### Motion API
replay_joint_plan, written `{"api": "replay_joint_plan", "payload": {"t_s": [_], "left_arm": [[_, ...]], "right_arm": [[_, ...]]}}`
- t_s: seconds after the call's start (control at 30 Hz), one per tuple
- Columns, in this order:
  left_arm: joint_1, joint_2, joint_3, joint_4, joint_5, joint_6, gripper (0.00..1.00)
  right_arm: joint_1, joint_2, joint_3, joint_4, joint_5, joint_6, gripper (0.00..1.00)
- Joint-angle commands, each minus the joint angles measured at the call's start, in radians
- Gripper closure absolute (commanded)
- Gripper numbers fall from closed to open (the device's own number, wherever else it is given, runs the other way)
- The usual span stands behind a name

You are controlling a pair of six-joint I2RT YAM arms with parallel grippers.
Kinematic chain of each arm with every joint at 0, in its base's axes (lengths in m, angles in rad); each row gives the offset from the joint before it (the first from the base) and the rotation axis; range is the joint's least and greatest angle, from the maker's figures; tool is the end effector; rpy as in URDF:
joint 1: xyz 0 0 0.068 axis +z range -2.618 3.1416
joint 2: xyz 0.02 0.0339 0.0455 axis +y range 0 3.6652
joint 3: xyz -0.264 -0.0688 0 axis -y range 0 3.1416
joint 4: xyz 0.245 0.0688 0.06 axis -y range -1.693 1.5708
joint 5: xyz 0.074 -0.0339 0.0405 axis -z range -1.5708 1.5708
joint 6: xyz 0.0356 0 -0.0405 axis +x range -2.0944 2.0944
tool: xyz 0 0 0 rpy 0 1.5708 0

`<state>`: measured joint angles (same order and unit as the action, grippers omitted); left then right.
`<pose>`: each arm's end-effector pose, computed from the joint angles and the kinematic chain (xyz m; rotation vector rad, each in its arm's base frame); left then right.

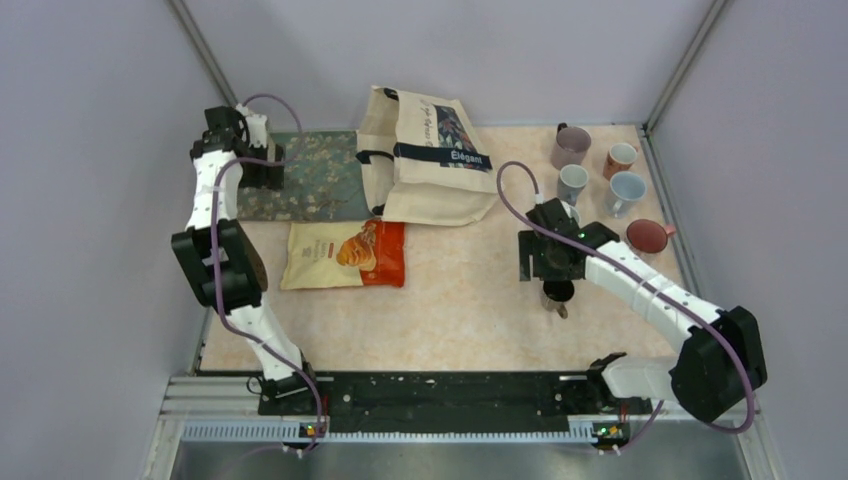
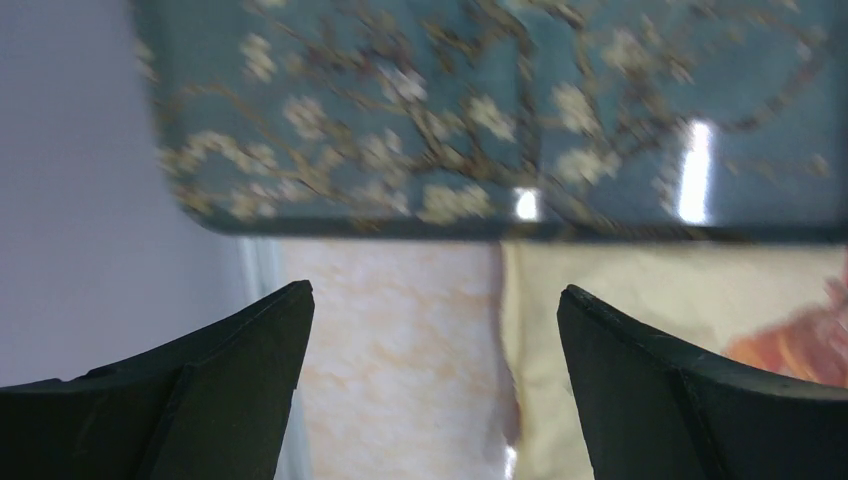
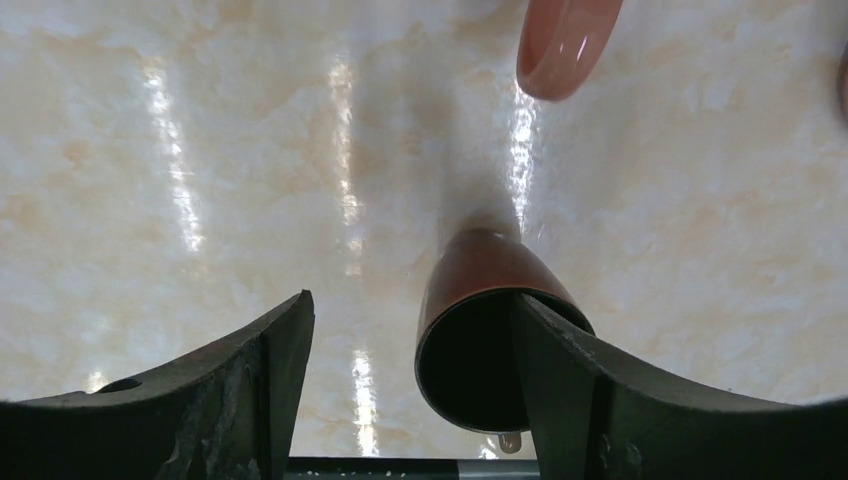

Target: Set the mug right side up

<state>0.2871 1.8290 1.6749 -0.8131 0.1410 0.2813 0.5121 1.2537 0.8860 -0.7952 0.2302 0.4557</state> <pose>0.3857 0.1087 0.3005 0.0482 2.5240 0.0492 0.2053 0.1061 0.2325 -0.0115 2.6765 -0.0164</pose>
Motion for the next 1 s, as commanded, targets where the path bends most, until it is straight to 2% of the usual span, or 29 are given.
{"api": "replay_joint_plan", "payload": {"t_s": [0.0, 0.1, 0.2, 0.5, 0.73, 0.83, 0.97], "left_arm": [[0.006, 0.157, 0.249, 0.087, -0.216, 0.045, 0.03], [0.006, 0.270, 0.356, 0.178, -0.290, 0.068, 0.03], [0.006, 0.318, 0.387, 0.315, -0.308, 0.107, 0.01], [0.003, 0.416, 0.393, 0.712, -0.204, 0.218, 0.01], [0.002, 0.558, 0.560, 0.702, -0.147, 0.255, 0.02], [-0.001, 0.575, 0.558, 0.728, -0.100, 0.267, 0.04], [-0.009, 0.593, 0.564, 0.719, -0.080, 0.274, 0.14]], "right_arm": [[-0.007, -0.027, 0.134, -0.058, -0.008, -0.039, 0.28], [-0.007, -0.041, 0.176, -0.063, -0.023, -0.047, 0.25], [-0.007, -0.043, 0.196, -0.048, -0.042, -0.053, 0.25], [-0.007, 0.039, 0.273, -0.084, -0.018, -0.063, 0.25], [-0.007, 0.079, 0.305, -0.098, -0.004, -0.050, 0.25], [-0.006, 0.097, 0.325, -0.115, 0.002, -0.052, 0.25], [-0.006, 0.108, 0.342, -0.126, 0.007, -0.054, 0.25]]}}
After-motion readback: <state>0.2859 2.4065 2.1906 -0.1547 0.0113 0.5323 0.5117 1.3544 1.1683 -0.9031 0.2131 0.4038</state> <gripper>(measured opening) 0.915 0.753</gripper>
